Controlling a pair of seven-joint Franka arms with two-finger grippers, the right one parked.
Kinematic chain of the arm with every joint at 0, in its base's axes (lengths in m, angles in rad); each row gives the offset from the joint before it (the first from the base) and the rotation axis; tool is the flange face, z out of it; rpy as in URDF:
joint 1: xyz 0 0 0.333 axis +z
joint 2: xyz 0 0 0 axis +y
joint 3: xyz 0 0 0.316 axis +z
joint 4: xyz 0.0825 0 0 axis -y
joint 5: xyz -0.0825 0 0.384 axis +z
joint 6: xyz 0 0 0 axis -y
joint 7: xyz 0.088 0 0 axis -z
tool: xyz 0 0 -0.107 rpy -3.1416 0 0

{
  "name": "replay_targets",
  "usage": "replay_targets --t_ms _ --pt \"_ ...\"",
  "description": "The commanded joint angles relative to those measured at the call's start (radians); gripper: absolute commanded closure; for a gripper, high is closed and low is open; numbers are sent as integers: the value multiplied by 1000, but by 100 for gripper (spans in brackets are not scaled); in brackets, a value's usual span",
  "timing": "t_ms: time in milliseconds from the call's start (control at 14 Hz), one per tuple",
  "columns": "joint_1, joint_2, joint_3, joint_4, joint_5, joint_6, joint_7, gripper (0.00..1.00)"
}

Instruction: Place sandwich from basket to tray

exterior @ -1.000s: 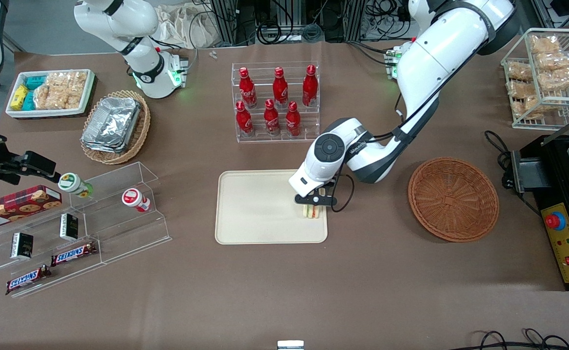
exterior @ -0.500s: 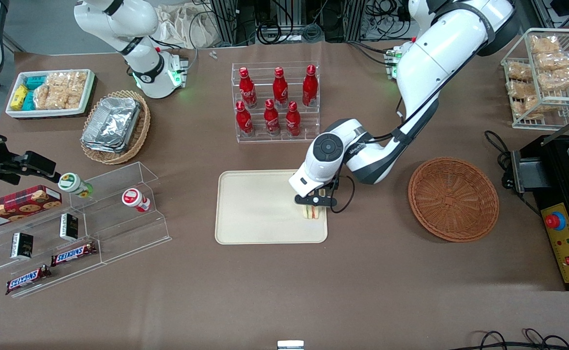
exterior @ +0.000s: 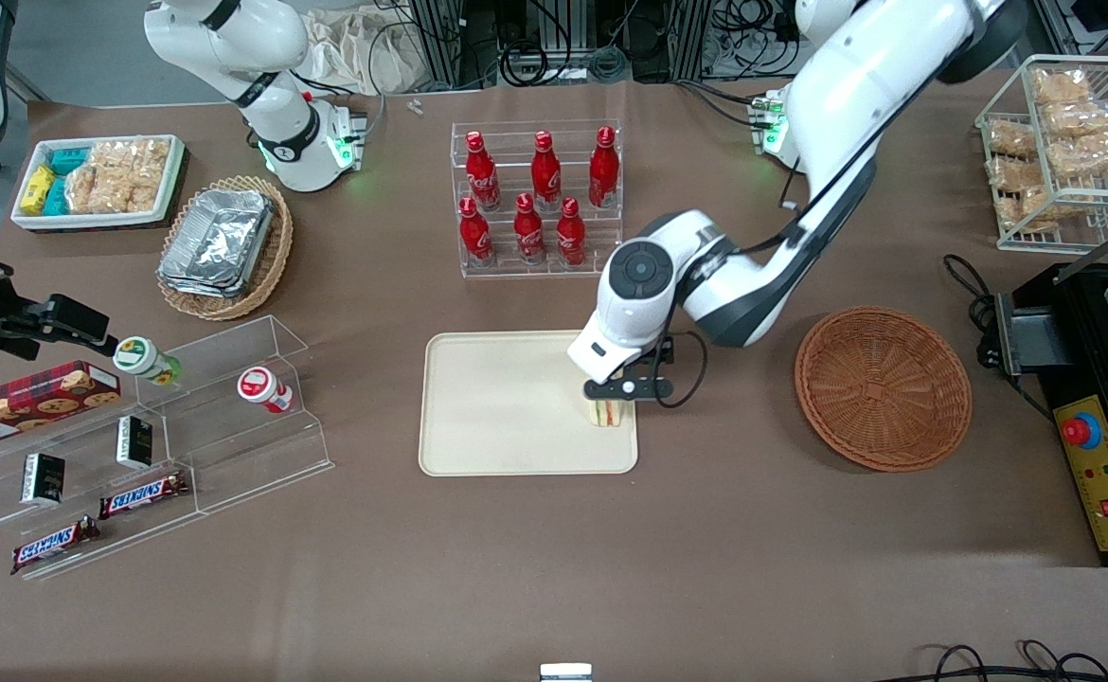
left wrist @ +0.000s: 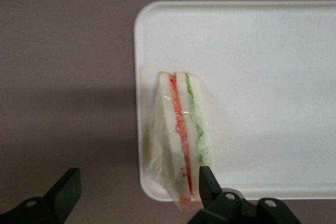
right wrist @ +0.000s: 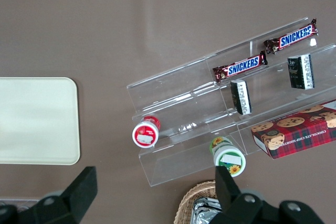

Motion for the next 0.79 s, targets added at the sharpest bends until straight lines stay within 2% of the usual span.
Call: replay_targets --t_ms 0,286,571,714 --pt "65 -151 -12 -24 -63 -108 32 0" --pt "177 -292 -11 -17 -210 -297 256 0" --pt "303 -416 -11 -20 -287 -418 409 0" --pt "311 -472 21 -23 -302 -484 471 0"
